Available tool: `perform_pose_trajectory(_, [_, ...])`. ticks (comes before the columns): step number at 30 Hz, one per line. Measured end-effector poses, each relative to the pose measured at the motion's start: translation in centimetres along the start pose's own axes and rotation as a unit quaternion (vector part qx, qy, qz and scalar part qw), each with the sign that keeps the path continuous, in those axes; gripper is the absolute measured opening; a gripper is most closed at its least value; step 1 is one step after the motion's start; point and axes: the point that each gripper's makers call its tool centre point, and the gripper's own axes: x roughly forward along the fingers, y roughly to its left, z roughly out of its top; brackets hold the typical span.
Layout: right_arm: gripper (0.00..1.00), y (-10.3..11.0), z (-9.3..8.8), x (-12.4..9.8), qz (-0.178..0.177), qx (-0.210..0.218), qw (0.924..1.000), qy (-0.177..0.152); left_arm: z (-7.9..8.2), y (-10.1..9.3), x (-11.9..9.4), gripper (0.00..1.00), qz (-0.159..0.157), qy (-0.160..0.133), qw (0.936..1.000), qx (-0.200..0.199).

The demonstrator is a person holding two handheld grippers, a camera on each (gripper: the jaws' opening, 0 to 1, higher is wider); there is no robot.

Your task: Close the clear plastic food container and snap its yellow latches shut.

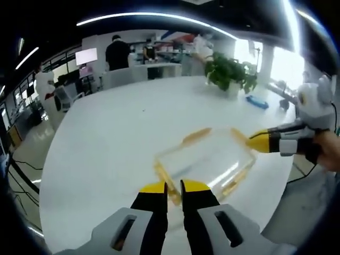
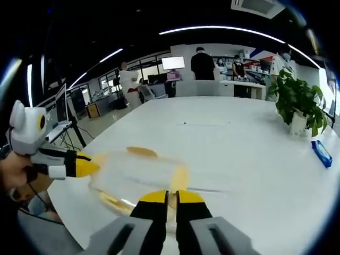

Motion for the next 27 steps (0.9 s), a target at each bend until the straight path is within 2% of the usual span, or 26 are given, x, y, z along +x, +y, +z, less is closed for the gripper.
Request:
perform_pose_trajectory(15, [0.00, -4.7, 0.2, -1.7, -0.036, 0.010, 0.9993, -0.002, 1.0, -4.3, 2.2, 0.06, -0.040, 0.000, 0.9992, 0.007])
perform_pose_trajectory(22, [0.00, -6.1, -0.3, -2.1, -0.046, 0.014, 0.9988, 0.002, 1.3, -5.6, 3.0, 0.06, -0.053, 0.002, 0.9985, 0.012])
perform_pose_trajectory(27, [0.00, -6.4, -0.5, -2.1, -0.050, 0.019, 0.9985, 0.006, 1.1, -5.9, 3.2, 0.07, -0.057, 0.006, 0.9982, 0.018])
